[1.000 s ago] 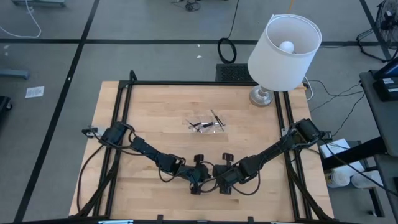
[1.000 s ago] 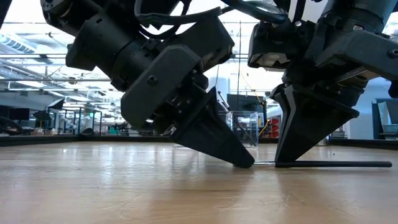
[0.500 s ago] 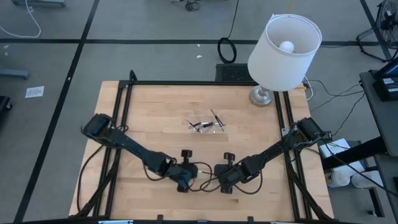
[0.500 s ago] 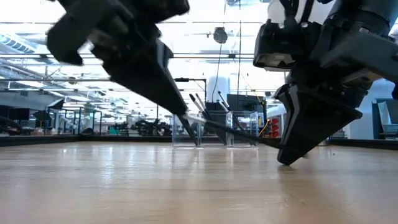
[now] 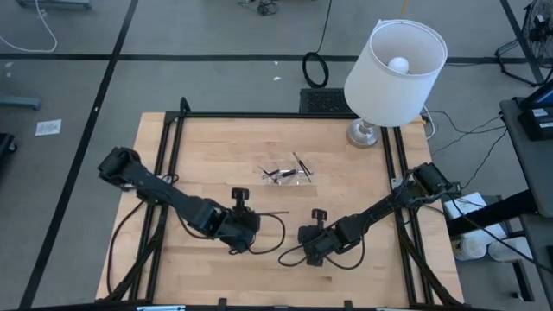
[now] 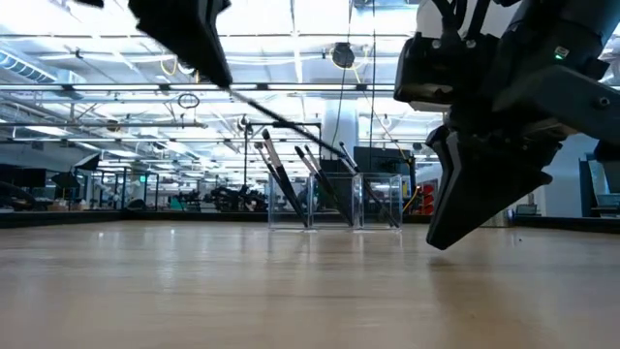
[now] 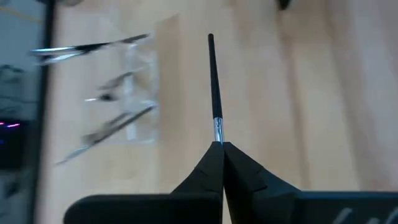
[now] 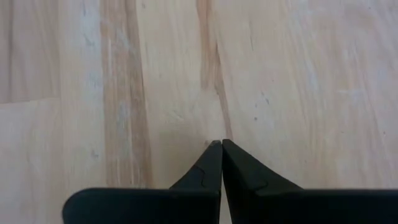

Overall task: Pick & Place Makeup Supplies
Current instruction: Put the makeup brush into the transparent organizer, then return to Home Position

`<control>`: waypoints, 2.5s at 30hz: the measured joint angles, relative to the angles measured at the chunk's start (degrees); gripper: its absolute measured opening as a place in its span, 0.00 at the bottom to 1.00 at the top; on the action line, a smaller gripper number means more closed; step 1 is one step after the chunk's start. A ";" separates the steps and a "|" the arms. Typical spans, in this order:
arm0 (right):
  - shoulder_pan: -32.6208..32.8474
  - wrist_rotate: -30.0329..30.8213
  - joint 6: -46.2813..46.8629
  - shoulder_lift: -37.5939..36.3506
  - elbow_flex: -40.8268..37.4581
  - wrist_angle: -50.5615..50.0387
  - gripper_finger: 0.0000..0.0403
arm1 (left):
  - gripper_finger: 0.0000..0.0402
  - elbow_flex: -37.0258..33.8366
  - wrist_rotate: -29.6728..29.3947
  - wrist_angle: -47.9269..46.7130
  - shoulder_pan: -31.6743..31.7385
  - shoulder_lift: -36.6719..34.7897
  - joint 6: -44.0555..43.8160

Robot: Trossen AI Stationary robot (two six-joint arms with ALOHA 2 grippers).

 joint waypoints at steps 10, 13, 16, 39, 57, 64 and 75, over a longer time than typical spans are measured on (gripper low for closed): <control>0.73 0.24 0.98 -0.09 -2.90 7.21 0.00 | 0.00 18.15 -9.78 -26.50 2.10 -0.09 6.64; 0.83 0.35 -1.35 -0.19 -6.09 14.70 0.00 | 0.00 19.66 -12.29 -28.35 4.60 -0.09 14.56; 0.79 0.11 -2.21 -0.26 -9.69 23.19 0.00 | 0.00 19.68 -14.30 -28.39 8.00 0.28 23.23; 0.26 0.04 -4.01 -0.26 -20.24 43.92 0.00 | 0.00 31.62 -13.39 -19.53 22.50 22.76 62.40; 0.26 0.04 -5.20 -0.20 -20.28 44.97 0.00 | 0.00 36.14 -9.59 -18.46 25.15 29.81 64.54; 0.26 0.09 -4.76 -0.20 -20.31 45.09 0.00 | 0.08 36.05 -12.65 -22.53 24.25 29.26 57.30; 0.28 0.13 -4.76 -0.17 -20.31 45.46 0.00 | 0.32 35.98 -17.71 -24.21 20.89 23.43 49.13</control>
